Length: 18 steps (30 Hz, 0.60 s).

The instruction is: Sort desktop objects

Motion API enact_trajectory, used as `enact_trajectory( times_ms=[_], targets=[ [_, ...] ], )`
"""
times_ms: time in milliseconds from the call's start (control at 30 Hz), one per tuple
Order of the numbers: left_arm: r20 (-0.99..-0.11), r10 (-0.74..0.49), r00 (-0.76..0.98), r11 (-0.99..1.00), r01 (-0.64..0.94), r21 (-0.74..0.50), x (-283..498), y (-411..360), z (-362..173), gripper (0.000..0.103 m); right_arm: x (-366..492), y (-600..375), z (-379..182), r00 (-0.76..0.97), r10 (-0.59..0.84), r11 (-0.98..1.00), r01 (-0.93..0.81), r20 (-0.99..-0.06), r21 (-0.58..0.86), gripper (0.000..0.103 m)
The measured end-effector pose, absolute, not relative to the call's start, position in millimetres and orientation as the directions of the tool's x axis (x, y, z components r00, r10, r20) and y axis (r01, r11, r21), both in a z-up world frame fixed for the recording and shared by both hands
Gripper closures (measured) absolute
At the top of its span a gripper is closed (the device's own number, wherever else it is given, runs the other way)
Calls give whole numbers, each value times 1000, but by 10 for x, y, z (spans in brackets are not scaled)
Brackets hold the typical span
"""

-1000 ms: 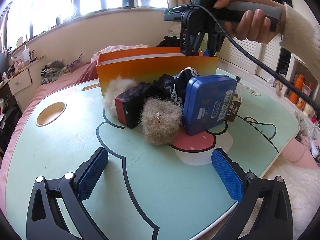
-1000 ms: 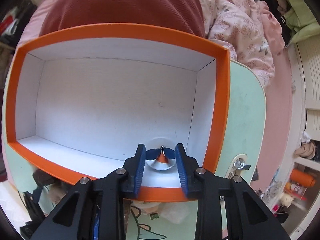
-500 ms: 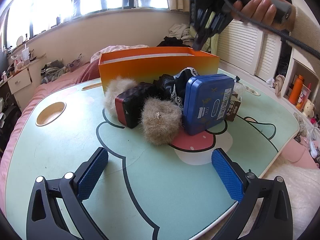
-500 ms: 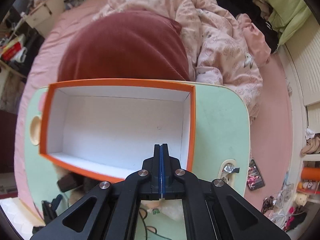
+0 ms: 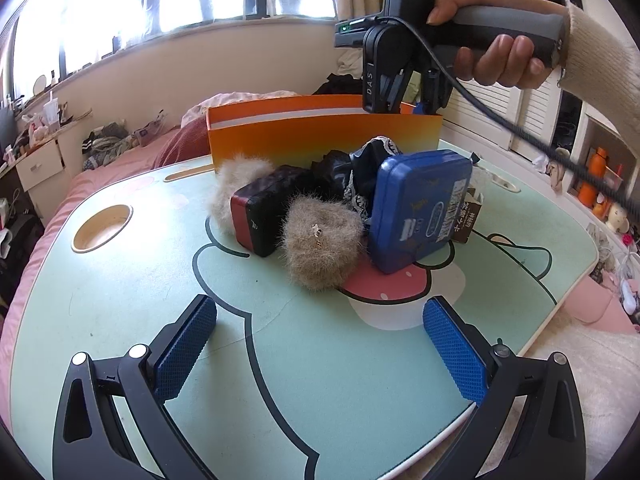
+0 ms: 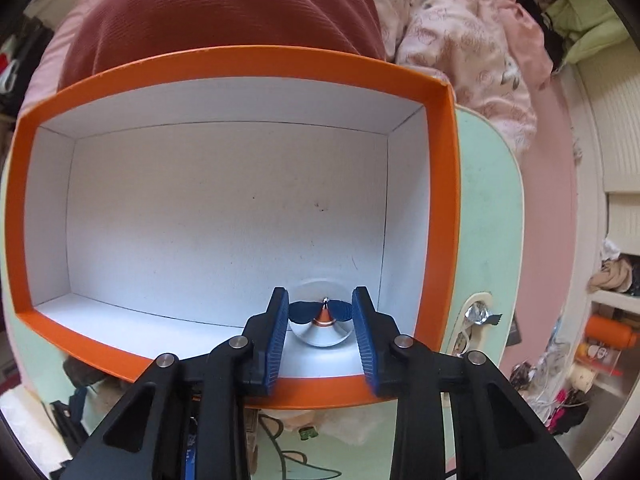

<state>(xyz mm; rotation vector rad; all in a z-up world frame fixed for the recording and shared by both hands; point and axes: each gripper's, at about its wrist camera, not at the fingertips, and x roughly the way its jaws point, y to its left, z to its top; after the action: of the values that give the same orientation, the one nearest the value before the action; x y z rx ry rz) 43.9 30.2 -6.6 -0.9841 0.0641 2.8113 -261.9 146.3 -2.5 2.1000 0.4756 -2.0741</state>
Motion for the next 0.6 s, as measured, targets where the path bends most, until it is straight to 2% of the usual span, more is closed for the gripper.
enact_trajectory(
  times_ms=[100, 167, 200, 367, 467, 533, 600],
  targets=[
    [-623, 140, -769, -986, -165, -18, 427, 302, -67, 0, -2552, 1457, 12, -31, 108, -933, 342, -994, -112, 78],
    [-623, 139, -769, -986, -166, -16, 421, 307, -66, 0, -2553, 1468, 46, -49, 88, -937, 334, -995, -99, 90],
    [-623, 140, -770, -986, -165, -17, 419, 305, -67, 0, -2573, 1493, 86, -56, 63, -945, 317, -996, -78, 102],
    [-623, 140, -770, -986, -165, -18, 417, 288, -76, 0, -2624, 1549, 340, -98, 0, -955, 294, -995, -29, 102],
    [-623, 140, -770, -986, -165, -18, 418, 284, -75, 0, -2596, 1552, 403, -64, -24, -949, 315, -998, 2, 96],
    [-623, 140, -770, -986, -165, -18, 417, 280, -75, 0, -2562, 1534, 357, -23, -23, -941, 337, -999, 14, 67],
    [-623, 141, -769, -986, -165, -18, 417, 277, -76, 0, -2523, 1498, 204, 14, 23, -932, 363, -1000, -16, 67]
  ],
)
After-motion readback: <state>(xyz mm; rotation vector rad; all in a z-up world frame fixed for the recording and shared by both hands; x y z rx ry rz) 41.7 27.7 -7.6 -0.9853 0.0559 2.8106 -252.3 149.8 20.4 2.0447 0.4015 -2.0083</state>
